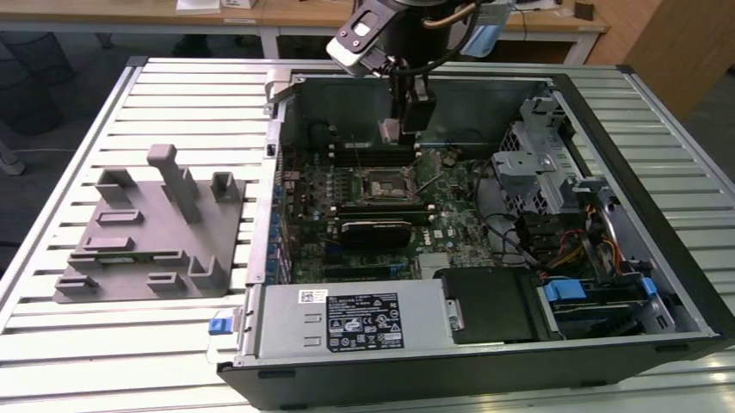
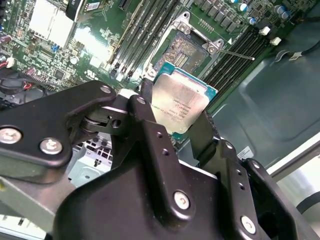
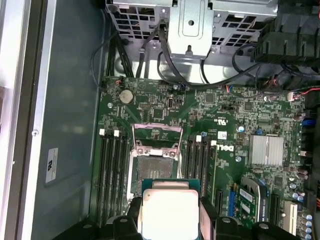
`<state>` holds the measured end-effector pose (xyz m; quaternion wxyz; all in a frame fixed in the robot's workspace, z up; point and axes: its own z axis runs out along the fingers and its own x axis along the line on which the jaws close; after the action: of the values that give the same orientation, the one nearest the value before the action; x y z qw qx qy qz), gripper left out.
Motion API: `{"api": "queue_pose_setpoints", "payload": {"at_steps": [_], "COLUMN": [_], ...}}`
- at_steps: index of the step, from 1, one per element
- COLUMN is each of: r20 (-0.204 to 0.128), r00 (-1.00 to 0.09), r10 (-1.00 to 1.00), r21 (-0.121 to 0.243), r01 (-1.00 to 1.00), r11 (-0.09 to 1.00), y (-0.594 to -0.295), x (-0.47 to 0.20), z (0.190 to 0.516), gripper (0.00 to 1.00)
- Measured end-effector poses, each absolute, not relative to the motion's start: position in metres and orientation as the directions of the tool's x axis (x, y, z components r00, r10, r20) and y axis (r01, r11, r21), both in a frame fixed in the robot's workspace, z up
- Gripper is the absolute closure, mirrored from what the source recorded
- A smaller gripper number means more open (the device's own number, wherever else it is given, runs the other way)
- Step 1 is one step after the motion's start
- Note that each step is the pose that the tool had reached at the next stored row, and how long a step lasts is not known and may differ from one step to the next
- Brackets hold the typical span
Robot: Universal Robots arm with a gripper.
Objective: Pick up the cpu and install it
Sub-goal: 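Place the cpu into insertion slot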
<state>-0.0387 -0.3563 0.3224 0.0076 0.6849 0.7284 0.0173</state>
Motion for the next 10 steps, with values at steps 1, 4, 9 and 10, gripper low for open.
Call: {"api": "queue_pose_setpoints", "payload": {"at_steps": [1,4,9,10], "r20": [0.013,0.013,0.013,0.013], "r00": [-0.061,-0.059,-0.051,-0.048], "r10": [0.998,0.998,0.999,0.999], "r21": [0.036,0.036,0.036,0.036], "r01": [0.998,0.998,0.998,0.998], "r11": [0.061,0.058,0.050,0.048], "y": [-0.3563,-0.3563,-0.3562,-0.3562], "x": [-0.0387,-0.0387,-0.0387,-0.0387], "z": [0.3218,0.3204,0.3177,0.3171], "gripper": [0.46,0.46,0.46,0.46]}}
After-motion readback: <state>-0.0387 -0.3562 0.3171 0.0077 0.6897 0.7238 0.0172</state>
